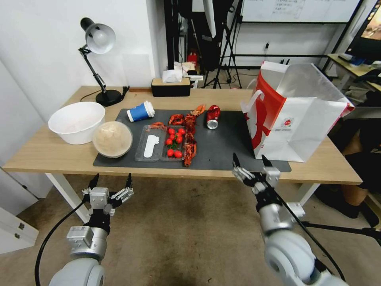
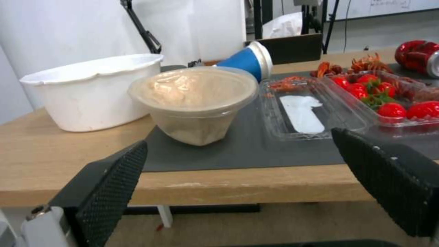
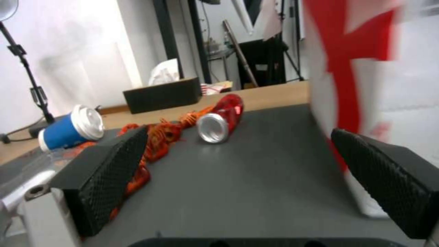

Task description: Pick up the trash from the table and place it into the takeout bag.

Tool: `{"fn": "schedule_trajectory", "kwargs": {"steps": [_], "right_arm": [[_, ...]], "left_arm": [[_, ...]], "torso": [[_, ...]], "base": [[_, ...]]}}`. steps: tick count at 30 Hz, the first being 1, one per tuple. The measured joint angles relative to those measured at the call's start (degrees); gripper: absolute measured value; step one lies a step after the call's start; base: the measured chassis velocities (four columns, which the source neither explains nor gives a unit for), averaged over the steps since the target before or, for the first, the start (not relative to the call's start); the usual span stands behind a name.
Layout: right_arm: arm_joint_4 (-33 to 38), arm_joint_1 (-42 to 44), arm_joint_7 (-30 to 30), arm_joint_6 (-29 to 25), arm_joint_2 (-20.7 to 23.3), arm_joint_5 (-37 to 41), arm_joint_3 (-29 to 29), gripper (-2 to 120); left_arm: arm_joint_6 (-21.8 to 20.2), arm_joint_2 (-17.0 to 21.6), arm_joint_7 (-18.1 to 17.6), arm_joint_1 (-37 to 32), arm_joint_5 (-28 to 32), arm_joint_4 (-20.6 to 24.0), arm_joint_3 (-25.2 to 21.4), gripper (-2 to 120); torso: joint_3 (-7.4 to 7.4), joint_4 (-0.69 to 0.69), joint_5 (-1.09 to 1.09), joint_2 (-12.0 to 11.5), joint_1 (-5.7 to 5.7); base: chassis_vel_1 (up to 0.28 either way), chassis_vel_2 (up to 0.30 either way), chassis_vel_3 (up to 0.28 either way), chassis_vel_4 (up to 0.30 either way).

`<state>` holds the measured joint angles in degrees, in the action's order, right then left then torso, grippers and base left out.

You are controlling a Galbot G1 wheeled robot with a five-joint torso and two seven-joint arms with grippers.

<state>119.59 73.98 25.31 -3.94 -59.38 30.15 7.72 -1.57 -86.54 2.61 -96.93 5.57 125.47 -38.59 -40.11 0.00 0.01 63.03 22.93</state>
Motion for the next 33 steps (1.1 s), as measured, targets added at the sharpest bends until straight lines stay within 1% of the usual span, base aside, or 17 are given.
{"fn": "schedule_trajectory", "kwargs": {"steps": [1, 2, 5, 6, 9, 10, 11, 13, 14, 16, 18, 21, 22, 25, 27, 28, 33], "right_arm": [[-1.03, -1.97, 0.52, 0.35, 0.04, 0.87, -1.22, 100], [-1.03, -1.97, 0.52, 0.35, 0.04, 0.87, -1.22, 100], [-6.6, -11.88, 3.18, 2.23, 0.0, 5.15, -7.01, 100], [-6.6, -11.88, 3.18, 2.23, 0.0, 5.15, -7.01, 100], [-12.18, -21.15, 6.19, 4.0, -0.76, 9.21, -12.28, 100], [-12.18, -21.15, 6.19, 4.0, -0.76, 9.21, -12.28, 100], [-13.63, -23.37, 6.89, 4.3, -1.13, 10.02, -13.57, 100], [-17.15, -28.8, 8.73, 5.27, -2.16, 12.23, -16.96, 100], [-17.15, -28.8, 8.73, 5.27, -2.16, 12.23, -16.96, 100], [-20.18, -33.25, 10.46, 6.48, -3.18, 14.21, -19.6, 100], [-21.13, -34.53, 10.98, 6.86, -3.49, 14.67, -20.38, 100], [-25.53, -39.97, 13.33, 8.53, -4.81, 16.06, -23.19, 100], [-25.53, -39.97, 13.33, 8.53, -4.81, 16.06, -23.19, 100], [-30.11, -44.37, 15.57, 10.06, -6.25, 18.16, -25.59, 100], [-31.2, -45.25, 15.97, 10.43, -6.62, 18.49, -26.1, 100], [-33.63, -47.03, 16.87, 11.5, -7.41, 19.27, -27.13, 100], [-36.76, -49.22, 18.42, 12.87, -8.81, 21.58, -28.53, 100]], "left_arm": [[0.0, -0.09, -0.02, 0.08, 0.0, -0.1, -0.11, 100], [0.0, -0.09, -0.02, 0.08, 0.0, -0.1, -0.11, 100], [-0.04, -0.29, -0.04, 0.48, 0.0, -0.63, -0.39, 100], [-0.04, -0.29, -0.04, 0.48, 0.0, -0.63, -0.39, 100], [-0.1, -0.56, -0.07, 0.67, -0.05, -0.91, -0.48, 100], [-0.1, -0.56, -0.07, 0.67, -0.05, -0.91, -0.48, 100], [-0.12, -0.67, -0.08, 0.7, -0.08, -0.94, -0.49, 100], [-0.18, -0.91, -0.09, 0.77, -0.16, -1.01, -0.49, 100], [-0.18, -0.91, -0.09, 0.77, -0.16, -1.01, -0.49, 100], [-0.2, -1.1, -0.11, 0.83, -0.2, -1.1, -0.52, 100], [-0.2, -1.16, -0.11, 0.83, -0.2, -1.12, -0.53, 100], [-0.19, -1.35, -0.14, 0.84, -0.21, -1.25, -0.63, 100], [-0.19, -1.35, -0.14, 0.84, -0.21, -1.25, -0.63, 100], [-0.06, -1.53, -0.17, 0.91, -0.21, -1.39, -0.67, 100], [-0.05, -1.56, -0.17, 0.93, -0.21, -1.39, -0.67, 100], [0.0, -1.62, -0.18, 0.92, -0.21, -1.39, -0.71, 100], [0.28, -1.67, -0.2, 0.78, -0.21, -1.39, -0.76, 100]], "torso": [[0.0, 0.0, -0.03, 0.0, 0.0], [0.0, 0.0, -0.03, 0.0, 0.0], [0.0, 0.0, -0.01, 0.0, 0.0], [0.0, 0.0, -0.01, 0.0, 0.0], [-0.01, 0.01, 0.0, -0.01, 0.01], [-0.01, 0.01, 0.0, -0.01, 0.01], [-0.01, 0.01, -0.03, 0.0, 0.01], [-0.01, 0.01, -0.01, -0.01, 0.0], [-0.01, 0.01, -0.01, -0.01, 0.0], [-0.01, 0.0, -0.02, -0.01, -0.01], [-0.01, 0.0, -0.02, -0.01, -0.01], [-0.01, 0.0, -0.02, -0.01, -0.01], [-0.01, 0.0, -0.02, -0.01, -0.01], [-0.01, 0.0, -0.02, -0.01, -0.01], [-0.01, 0.0, -0.02, -0.01, -0.01], [-0.01, 0.01, 0.0, -0.01, -0.01], [0.0, 0.0, -0.01, -0.01, -0.01]], "base": [[0.0, 0.0, 0.0, 0.0], [0.0, 0.0, 0.0, 0.0], [0.0, 0.0, 0.0, 0.0], [0.0, 0.0, 0.0, 0.0], [0.0, 0.0, 0.0, 0.0], [0.0, 0.0, 0.0, 0.0], [0.0, 0.0, 0.0, 0.0], [0.0, 0.0, 0.0, 0.0], [0.0, 0.0, 0.0, 0.0], [0.0, 0.0, 0.0, 0.0], [0.0, 0.0, 0.0, 0.0], [0.0, 0.0, 0.0, 0.0], [0.0, 0.0, 0.0, 0.0], [0.0, 0.0, 0.0, 0.0], [0.0, 0.0, 0.0, 0.0], [0.0, 0.0, 0.0, 0.0], [0.0, 0.0, 0.0, 0.0]]}}
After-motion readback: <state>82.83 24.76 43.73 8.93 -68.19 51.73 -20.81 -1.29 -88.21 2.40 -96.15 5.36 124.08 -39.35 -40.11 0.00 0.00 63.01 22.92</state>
